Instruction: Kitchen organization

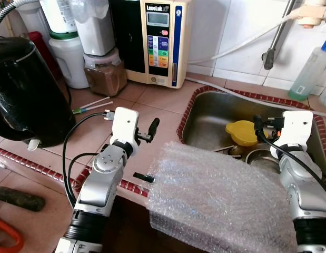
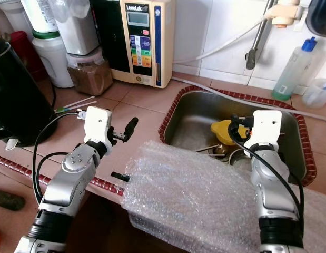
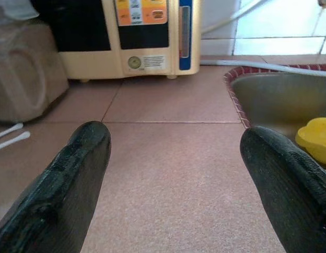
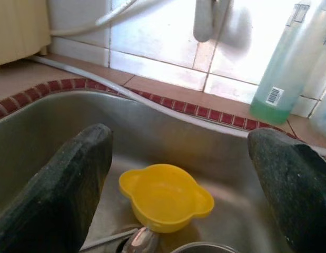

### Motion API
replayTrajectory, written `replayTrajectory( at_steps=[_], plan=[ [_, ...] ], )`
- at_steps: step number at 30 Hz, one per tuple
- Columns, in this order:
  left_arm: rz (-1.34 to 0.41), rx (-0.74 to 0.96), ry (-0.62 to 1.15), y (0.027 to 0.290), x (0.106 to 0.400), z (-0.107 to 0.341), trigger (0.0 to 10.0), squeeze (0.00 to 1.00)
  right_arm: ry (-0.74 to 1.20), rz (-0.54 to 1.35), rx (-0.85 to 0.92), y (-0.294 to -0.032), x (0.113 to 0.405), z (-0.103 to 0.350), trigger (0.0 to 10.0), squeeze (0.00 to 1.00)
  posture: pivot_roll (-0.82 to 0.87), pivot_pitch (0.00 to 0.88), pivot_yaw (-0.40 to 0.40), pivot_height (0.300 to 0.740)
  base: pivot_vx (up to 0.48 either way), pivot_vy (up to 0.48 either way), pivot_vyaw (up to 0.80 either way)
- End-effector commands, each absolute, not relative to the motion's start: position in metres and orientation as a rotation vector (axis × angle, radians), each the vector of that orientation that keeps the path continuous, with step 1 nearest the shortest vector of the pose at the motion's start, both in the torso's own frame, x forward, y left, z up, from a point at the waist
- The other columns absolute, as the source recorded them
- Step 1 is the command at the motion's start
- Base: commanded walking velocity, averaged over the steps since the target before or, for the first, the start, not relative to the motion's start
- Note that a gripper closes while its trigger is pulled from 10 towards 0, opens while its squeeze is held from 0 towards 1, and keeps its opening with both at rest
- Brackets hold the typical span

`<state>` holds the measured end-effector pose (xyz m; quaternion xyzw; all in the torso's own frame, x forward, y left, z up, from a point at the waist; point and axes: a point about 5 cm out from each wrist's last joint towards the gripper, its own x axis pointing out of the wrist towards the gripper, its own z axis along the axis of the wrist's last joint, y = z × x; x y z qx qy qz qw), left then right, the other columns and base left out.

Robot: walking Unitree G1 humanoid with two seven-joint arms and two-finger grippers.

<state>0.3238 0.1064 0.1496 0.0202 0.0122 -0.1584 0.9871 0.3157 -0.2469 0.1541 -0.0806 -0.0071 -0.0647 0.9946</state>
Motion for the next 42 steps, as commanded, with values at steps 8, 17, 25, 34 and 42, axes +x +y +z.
replayTrajectory(
  at_steps=[8, 17, 25, 34, 42],
  plan=[
    [-0.316, 0.003, 0.033, 0.106, 0.325, 0.153, 10.0, 0.00, -0.017, -0.054, -0.169, -0.225, 0.314, 0.160, 10.0, 0.90, -0.08, 0.021, 0.054, 0.740, 0.000, 0.000, -0.78],
    [-0.296, -0.032, 0.019, 0.106, 0.332, 0.155, 10.0, 0.00, 0.010, -0.098, -0.139, -0.224, 0.318, 0.163, 10.0, 0.80, -0.10, 0.020, -0.011, 0.740, 0.000, 0.000, -0.77],
    [-0.267, -0.054, 0.020, 0.111, 0.328, 0.155, 10.0, 0.00, 0.003, -0.002, -0.145, -0.204, 0.319, 0.170, 10.0, 0.73, -0.09, 0.043, 0.033, 0.740, 0.000, 0.000, -0.68],
    [-0.250, -0.110, 0.019, 0.115, 0.327, 0.154, 10.0, 0.00, 0.021, 0.028, -0.088, -0.175, 0.317, 0.149, 10.0, 0.00, -0.07, 0.030, 0.036, 0.740, 0.000, 0.000, 0.00],
    [-0.245, -0.127, -0.011, 0.113, 0.333, 0.164, 10.0, 0.00, -0.108, -0.115, -0.021, -0.174, 0.331, 0.175, 10.0, 0.00, -0.07, 0.023, 0.018, 0.740, 0.000, 0.000, 0.00]
  ],
)
